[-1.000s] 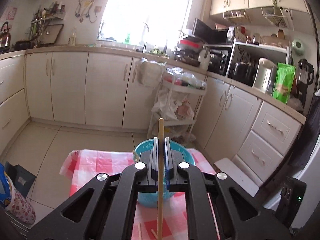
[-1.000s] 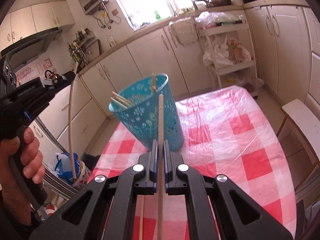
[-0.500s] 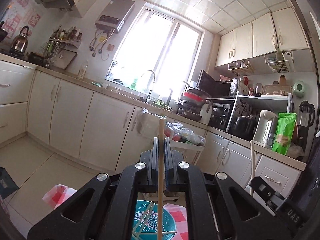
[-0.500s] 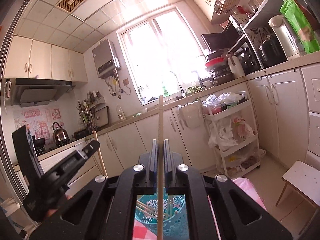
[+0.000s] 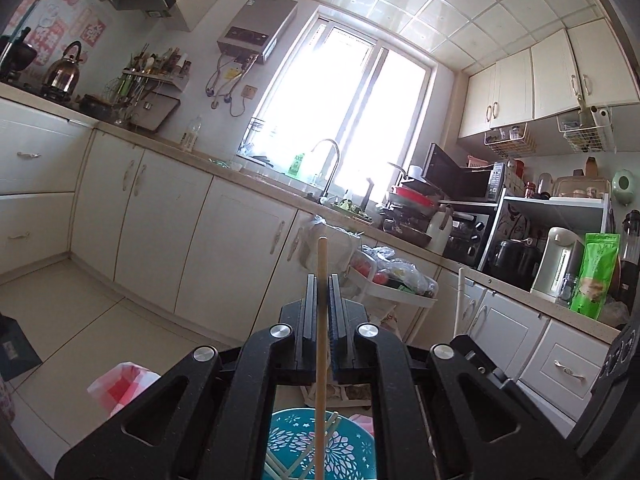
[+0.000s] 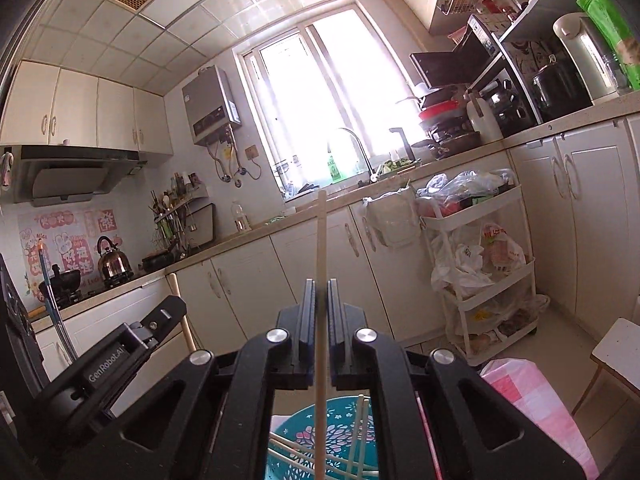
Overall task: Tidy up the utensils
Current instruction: 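Lift both held chopsticks and carry them above the teal cup, then open both tools to drop the chopsticks into the teal cup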
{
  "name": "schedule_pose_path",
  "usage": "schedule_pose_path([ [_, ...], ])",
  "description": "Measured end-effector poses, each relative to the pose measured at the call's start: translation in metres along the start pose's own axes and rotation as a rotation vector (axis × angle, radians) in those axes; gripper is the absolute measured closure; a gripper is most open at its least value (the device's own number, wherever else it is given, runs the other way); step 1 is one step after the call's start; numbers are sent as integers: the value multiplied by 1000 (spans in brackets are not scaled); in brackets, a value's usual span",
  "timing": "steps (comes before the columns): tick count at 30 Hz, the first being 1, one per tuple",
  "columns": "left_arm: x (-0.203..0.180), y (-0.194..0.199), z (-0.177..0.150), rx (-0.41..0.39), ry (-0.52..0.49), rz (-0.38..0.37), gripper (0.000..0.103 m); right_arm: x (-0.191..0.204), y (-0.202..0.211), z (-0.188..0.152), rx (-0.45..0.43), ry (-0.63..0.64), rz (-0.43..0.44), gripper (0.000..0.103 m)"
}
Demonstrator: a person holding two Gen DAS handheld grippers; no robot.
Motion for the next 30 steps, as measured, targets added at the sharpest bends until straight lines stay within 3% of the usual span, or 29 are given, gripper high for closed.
schedule_pose_path([
  [11, 14, -21, -16, 26, 3, 13, 98, -5, -34, -32, 79, 35, -40, 97],
  [23, 30, -44, -48, 154, 0, 27, 98, -8, -50, -60, 155, 103, -73, 97],
  [30, 35, -30, -35, 113, 61, -3, 98, -15, -49, -63, 174, 94, -79, 97],
])
Point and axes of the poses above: each gripper's, at about its wrist camera, not at the fingertips, and y roughly against the way its jaws point, x to its left, z to its top, the point moved 8 cm from there along -y, roughly the way its jaws point, and after that the axes turned 9 degrees about x, right-handed, at the moved point
